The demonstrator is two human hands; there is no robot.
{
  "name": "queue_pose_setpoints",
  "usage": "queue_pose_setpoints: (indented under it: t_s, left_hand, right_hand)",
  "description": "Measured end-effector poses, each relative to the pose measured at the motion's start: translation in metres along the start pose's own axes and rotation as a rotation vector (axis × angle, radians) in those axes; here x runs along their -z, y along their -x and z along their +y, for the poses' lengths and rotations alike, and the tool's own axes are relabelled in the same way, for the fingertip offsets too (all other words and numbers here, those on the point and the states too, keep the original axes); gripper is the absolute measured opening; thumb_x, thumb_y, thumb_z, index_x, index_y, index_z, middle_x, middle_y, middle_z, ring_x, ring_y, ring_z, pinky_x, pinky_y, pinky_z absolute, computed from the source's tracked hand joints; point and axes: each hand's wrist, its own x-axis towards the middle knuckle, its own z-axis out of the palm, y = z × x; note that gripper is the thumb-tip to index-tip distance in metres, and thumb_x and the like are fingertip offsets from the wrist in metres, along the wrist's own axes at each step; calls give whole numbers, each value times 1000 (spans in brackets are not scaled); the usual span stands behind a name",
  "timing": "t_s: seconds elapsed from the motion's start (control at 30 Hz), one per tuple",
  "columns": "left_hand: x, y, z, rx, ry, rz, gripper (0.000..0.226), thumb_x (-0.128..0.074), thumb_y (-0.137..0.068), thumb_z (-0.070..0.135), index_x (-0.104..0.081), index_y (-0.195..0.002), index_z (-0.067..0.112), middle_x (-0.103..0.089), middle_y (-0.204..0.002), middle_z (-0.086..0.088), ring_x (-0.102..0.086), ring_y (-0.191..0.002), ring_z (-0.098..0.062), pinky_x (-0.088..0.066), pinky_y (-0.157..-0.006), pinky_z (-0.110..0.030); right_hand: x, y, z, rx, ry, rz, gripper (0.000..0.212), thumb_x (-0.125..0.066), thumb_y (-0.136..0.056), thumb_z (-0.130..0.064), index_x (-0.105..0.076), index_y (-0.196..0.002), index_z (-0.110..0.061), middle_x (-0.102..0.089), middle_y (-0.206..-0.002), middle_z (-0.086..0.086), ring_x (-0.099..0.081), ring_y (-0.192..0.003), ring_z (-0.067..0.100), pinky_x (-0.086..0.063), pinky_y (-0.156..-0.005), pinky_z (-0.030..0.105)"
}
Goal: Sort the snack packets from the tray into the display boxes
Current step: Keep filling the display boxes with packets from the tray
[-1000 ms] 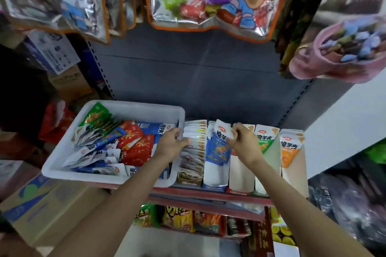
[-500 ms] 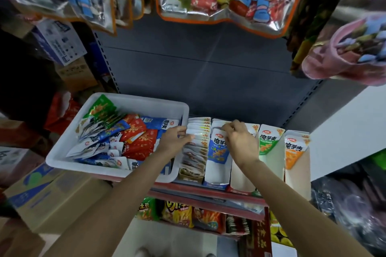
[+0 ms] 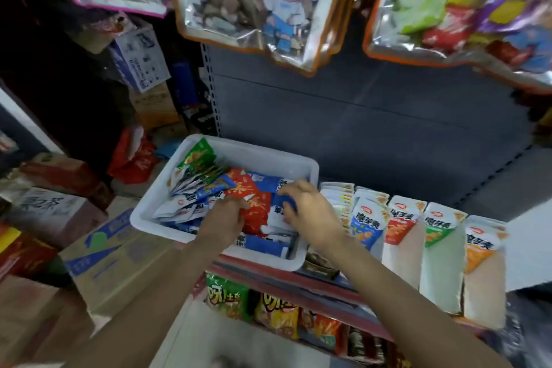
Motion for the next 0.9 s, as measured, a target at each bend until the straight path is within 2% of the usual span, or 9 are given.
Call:
queue_pose_setpoints:
  t_s: [0.1,0.23,0.3,0.47,0.63,0.73,0.8,0.87,0.9]
  left_hand:
    - [16,4,-39,23,-205,-97,26,-57,-89,9,-62,-114,16,-54,-124,-5,-54,-114,-25,-46,-93,-35]
    - [25,4,-60,-50,-147,-135,25,-69,-84,21,-68,-109,20,-59,-120,5,-55,-113,-15,-43,-98,-28]
    - [26,2,-65,-83,-153,-129,27,-69,-83,25,-67,-110,22,-59,-120,6,-53,-115,-14,-41,-99,-31]
    - [27,-1,-74,-115,-109,-122,24,-63,-87,20,-66,-112,20,-59,-118,1,-55,-108,-16,-43,-91,-29]
    - [29,-2,-73,-112,-2,-75,20,-55,-91,15,-66,-108,16,-62,-113,-1,-57,-105,-19,-48,-87,-33]
    - [29,-4,-64,-84,158,-47,35,-44,-94,2,-56,-124,14,-61,-123,-6,-56,-112,-21,-46,-95,-34]
    - [34,-4,-50,-68,324,-17,39,-44,-96,5,-44,-134,12,-60,-123,-4,-56,-113,-20,-45,-96,-34]
    - [44,-6,-30,-29,531,-7,38,-53,-94,19,-44,-131,15,-63,-107,4,-62,-96,-14,-49,-89,-32]
    - [49,-8,-20,-21,588,-5,32,-58,-92,23,-50,-122,15,-63,-97,5,-63,-84,-9,-51,-81,-25]
  right_hand:
    - [-35,-18,-26,10,100,-247,30,-49,-92,-14,-57,-121,-12,-52,-121,10,-53,-111,28,-49,-88,40]
    - [-77,-29,-28,-59,223,-444,31,-58,-91,-20,-57,-121,-12,-51,-125,14,-53,-112,32,-50,-89,41]
    - [-87,-32,-28,-98,233,-475,33,-61,-89,-21,-54,-120,-12,-48,-127,13,-50,-114,31,-48,-89,38]
    - [-97,-38,-27,-171,286,-427,24,-61,-88,-16,-55,-111,-8,-59,-114,14,-58,-102,32,-46,-76,35]
    - [-92,-40,-19,-223,216,-319,16,-52,-89,-11,-65,-95,-18,-64,-98,10,-63,-89,31,-46,-69,32]
    - [-79,-40,-9,-239,-36,-117,18,-49,-89,-4,-57,-79,-16,-65,-83,11,-63,-79,32,-48,-67,36]
    - [-64,-38,-6,-208,-204,-22,13,-52,-92,-5,-57,-82,-12,-65,-81,12,-61,-78,27,-46,-73,38]
    - [-44,-36,-6,-205,-369,8,10,-52,-94,-9,-59,-88,-12,-64,-81,14,-58,-77,23,-46,-76,39]
    - [-33,-35,-6,-205,-448,29,11,-53,-94,-9,-59,-87,-15,-63,-78,13,-56,-75,20,-46,-76,39]
